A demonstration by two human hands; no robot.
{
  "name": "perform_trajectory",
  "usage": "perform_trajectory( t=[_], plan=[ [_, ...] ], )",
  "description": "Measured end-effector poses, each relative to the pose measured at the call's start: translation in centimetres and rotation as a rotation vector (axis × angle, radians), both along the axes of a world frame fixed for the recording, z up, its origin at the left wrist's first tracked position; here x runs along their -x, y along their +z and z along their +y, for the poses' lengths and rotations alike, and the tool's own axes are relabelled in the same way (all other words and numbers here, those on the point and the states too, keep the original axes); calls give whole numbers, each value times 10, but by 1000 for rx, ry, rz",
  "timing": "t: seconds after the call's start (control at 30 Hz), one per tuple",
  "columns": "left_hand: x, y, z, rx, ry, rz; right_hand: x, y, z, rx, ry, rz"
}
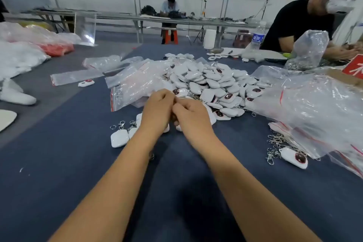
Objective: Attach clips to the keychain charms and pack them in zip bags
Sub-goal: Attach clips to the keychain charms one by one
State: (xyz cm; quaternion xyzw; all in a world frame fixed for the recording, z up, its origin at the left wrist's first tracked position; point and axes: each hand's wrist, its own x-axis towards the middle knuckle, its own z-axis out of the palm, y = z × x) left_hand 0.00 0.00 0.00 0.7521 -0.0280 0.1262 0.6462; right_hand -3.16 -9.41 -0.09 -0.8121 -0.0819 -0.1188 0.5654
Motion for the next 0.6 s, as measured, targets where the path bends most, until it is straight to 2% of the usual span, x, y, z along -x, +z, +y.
perform_trajectory(
  t=[0.07, 0.17, 0.27, 0.47, 0.53, 0.6],
  plan=[
    [-9, -5, 8, -272, 35, -34, -12, -12, 1, 91, -80, -6],
    [-29, -18, 23, -553, 245, -79, -16, -36, -3, 238, -103, -25],
    [-37, -25, 34, -575, 332, -135, -16, -41, -7, 421, -87, -107],
    [-33, -33, 44, -766, 341, 26, -7, -33, 6, 730, 70, -343],
    [-33, -31, 47, -808, 390, 20, -1, -32, 15, 759, 146, -439],
    [-31, -27, 49, -722, 403, -47, 6, -32, 23, 744, 184, -517]
  ],
)
